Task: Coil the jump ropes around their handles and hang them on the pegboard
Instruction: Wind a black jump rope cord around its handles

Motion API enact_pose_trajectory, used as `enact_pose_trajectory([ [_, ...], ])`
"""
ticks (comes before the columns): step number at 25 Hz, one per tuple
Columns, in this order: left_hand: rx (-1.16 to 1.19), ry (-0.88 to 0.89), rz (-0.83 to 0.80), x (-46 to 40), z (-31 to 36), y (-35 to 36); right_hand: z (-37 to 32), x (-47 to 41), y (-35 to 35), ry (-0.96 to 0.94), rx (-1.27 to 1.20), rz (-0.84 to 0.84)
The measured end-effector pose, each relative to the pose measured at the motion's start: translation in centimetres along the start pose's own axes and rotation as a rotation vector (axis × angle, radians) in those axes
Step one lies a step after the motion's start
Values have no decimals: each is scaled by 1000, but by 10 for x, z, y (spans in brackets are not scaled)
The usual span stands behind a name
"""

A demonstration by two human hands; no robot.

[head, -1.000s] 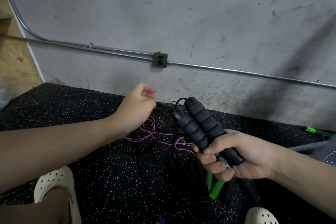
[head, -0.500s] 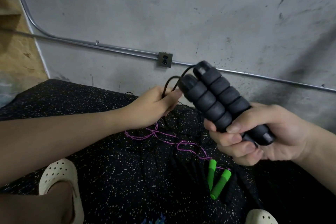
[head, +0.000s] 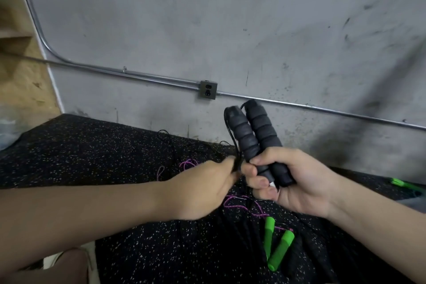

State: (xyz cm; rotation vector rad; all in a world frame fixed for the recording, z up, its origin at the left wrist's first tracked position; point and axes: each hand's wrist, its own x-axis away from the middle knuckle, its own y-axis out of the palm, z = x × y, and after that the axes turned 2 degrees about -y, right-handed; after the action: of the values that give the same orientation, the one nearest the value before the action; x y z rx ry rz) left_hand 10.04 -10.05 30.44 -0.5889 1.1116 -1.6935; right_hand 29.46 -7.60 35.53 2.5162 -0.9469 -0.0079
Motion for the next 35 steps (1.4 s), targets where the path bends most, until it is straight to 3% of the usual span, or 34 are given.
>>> enact_pose_trajectory([
  [3, -394, 37, -45, 1, 5, 8, 12, 0, -1, 107, -55, -51],
  [5, -452, 112, -127, 5, 5, 1, 15, 2, -3, 164, -53, -60],
  [9, -42, 95, -213, 10, -9, -2, 14, 2, -4, 144, -38, -41],
  [14, 89, -26, -245, 18, -43, 6, -3, -1, -24, -78, -38, 177],
  [17, 40, -19, -181, 22, -53, 1, -10, 4, -51, -124, 43, 376],
  [21, -125, 74, 12, 24, -46, -21, -3, 13, -77, -14, 218, 507],
  [26, -178, 210, 126, 26, -37, -46, 12, 4, -78, 76, 323, 502],
  [30, -92, 292, 98, 25, -23, -48, 21, -2, -68, 142, 563, 522],
  [35, -70, 337, 194, 19, -19, -48, 29, -8, -52, 292, 881, 405],
])
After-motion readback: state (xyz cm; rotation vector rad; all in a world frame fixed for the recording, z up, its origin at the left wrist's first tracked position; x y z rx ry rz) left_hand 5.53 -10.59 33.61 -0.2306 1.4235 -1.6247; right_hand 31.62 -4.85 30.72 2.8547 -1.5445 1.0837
